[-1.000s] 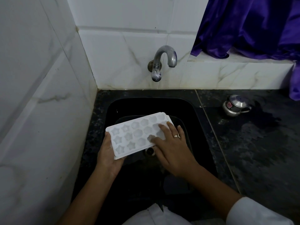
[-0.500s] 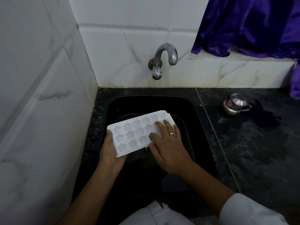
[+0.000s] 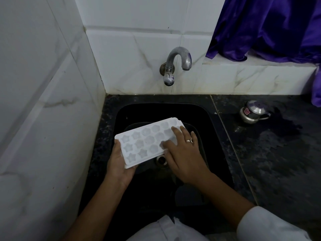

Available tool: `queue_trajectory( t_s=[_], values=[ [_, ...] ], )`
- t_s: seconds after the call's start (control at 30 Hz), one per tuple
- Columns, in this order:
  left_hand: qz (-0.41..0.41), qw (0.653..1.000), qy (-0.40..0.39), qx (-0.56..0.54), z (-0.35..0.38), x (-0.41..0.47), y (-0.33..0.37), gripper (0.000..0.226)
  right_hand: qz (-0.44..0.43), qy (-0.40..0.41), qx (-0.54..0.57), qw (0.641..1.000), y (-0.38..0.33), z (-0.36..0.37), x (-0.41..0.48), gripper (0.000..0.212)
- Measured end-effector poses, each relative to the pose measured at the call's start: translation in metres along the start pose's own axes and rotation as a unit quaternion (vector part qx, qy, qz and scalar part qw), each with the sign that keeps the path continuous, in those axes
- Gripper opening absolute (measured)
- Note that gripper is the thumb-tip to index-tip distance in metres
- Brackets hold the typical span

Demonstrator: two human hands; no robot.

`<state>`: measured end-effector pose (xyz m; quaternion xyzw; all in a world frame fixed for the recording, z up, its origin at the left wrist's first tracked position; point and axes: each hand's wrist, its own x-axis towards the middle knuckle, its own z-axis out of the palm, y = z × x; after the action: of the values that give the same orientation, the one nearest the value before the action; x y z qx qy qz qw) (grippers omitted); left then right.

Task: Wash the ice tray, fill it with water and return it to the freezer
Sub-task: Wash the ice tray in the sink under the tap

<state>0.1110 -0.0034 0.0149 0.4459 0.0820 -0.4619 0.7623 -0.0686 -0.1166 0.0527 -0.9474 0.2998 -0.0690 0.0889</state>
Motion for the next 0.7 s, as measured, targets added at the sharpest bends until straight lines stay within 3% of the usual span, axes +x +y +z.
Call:
queue_trajectory(
  t_s=[0.17,0.3,0.47,0.6,0.7],
  values=[
    [0.004,1.000,0.010,0.003,0.000,-0.001,0.006,0.059,-0.040,-0.016,-0.029,0.999,0.000,0.005,-0.006,0.042],
    [-0.003,1.000,-0.005,0.010,0.004,-0.004,0.002,0.058,-0.008,-0.001,-0.010,1.000,0.002,-0.003,0.002,0.034],
    [0.002,1.000,0.004,-0.001,0.003,-0.002,0.006,0.058,-0.042,-0.011,-0.035,0.998,0.003,0.001,-0.002,0.040],
    [-0.008,1.000,-0.004,-0.002,0.007,-0.004,0.000,0.055,0.000,0.003,-0.011,1.000,0.002,-0.004,0.005,0.037],
    [-0.006,1.000,-0.007,0.013,0.011,-0.005,0.001,0.057,-0.032,-0.010,-0.025,0.999,-0.004,0.002,0.001,0.041]
  ],
)
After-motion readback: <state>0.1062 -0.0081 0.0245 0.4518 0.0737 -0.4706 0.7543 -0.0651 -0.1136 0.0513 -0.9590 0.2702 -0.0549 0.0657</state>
